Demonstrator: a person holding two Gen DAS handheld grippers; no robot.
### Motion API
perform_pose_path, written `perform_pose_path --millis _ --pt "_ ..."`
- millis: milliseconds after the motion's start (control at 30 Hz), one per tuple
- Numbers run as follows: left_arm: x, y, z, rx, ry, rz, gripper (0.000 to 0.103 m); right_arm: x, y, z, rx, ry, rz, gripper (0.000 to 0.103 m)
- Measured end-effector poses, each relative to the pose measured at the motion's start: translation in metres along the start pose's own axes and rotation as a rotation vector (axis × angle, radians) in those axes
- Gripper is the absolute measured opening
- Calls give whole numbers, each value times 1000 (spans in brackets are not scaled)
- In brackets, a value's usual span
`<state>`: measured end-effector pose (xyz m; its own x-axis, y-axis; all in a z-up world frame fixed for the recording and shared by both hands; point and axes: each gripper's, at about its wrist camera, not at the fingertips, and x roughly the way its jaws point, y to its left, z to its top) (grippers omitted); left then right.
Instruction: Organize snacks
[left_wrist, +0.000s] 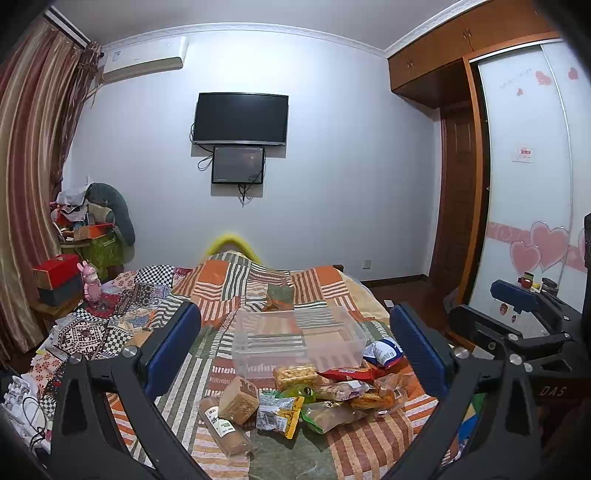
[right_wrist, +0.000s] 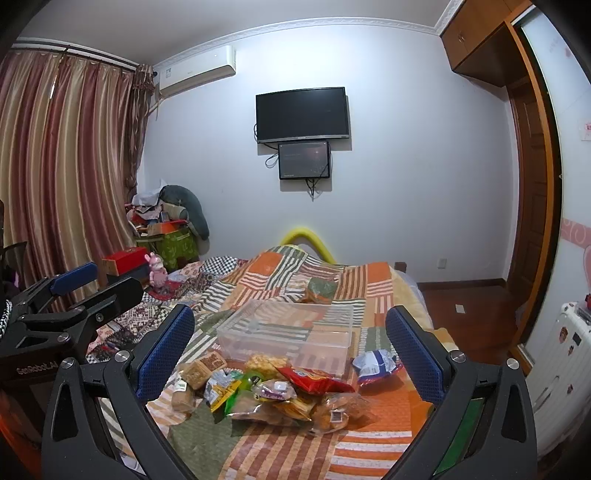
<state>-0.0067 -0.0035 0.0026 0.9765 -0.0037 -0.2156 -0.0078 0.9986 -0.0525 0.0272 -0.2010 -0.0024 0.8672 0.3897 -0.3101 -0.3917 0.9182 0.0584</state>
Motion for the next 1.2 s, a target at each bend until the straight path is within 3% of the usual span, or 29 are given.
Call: perform_pose_path --millis 1200 --pt "2 0 -1 -3 1 4 103 -3 0 5 6 -9 -4 103"
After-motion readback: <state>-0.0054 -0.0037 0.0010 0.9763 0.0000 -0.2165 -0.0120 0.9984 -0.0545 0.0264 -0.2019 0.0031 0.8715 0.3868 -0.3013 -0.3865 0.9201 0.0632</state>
